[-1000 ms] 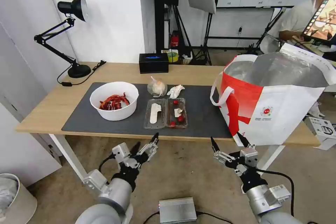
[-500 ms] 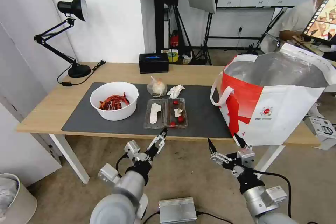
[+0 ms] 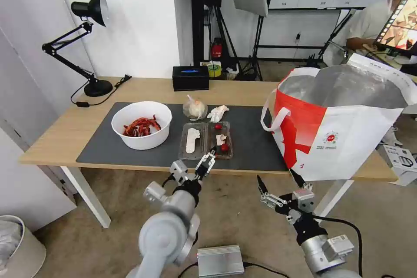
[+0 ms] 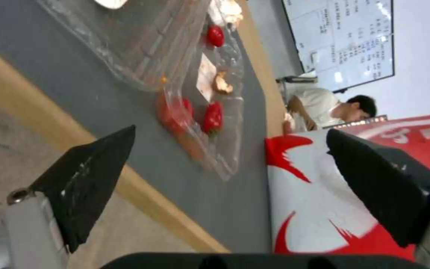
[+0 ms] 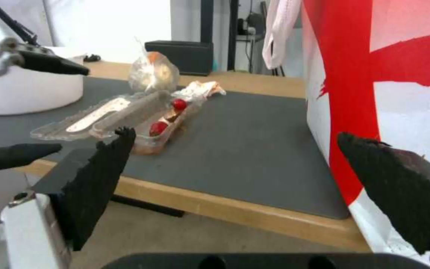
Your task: Pick up the trash from the table and place it into the takeout bag.
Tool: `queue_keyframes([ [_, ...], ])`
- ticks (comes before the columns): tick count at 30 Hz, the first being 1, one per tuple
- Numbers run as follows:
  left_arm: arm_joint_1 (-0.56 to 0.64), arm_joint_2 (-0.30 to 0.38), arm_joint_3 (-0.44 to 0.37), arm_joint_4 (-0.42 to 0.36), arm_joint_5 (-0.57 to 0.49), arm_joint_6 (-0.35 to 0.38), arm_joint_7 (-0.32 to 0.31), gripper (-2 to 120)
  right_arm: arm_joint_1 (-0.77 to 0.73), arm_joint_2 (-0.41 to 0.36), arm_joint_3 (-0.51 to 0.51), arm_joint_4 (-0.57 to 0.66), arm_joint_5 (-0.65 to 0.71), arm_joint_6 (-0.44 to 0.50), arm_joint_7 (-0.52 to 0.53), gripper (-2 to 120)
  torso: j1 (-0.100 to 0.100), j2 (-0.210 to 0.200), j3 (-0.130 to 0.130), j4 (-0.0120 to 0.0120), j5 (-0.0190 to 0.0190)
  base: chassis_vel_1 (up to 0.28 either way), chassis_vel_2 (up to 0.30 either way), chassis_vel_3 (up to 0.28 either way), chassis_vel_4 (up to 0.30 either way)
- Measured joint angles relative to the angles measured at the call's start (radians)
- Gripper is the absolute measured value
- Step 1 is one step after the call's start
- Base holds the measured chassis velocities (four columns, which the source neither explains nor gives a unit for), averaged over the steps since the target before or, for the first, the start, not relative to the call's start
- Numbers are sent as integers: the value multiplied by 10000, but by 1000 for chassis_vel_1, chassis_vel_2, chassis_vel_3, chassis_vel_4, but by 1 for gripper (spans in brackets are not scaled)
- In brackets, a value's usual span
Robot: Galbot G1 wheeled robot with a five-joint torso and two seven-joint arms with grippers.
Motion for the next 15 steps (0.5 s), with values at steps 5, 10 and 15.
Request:
queue_keyframes([
  [5, -350, -7, 23, 277, -15, -3, -105, 100, -3, 37, 18, -1, -13, 21, 6, 100, 0, 0, -1, -1, 0, 0, 0, 0, 0],
  [10, -662, 15, 35, 540, -44, -6, -253, 100, 15, 122, 21, -16, -38, 44, 7, 100, 0, 0, -1, 0, 0, 0, 0, 0, 0],
  [15, -871, 17, 69, 722, -77, -6, -385, 100, 54, 154, 24, -64, -46, 59, 8, 100, -1, 0, -1, 0, 0, 0, 0, 0, 0],
])
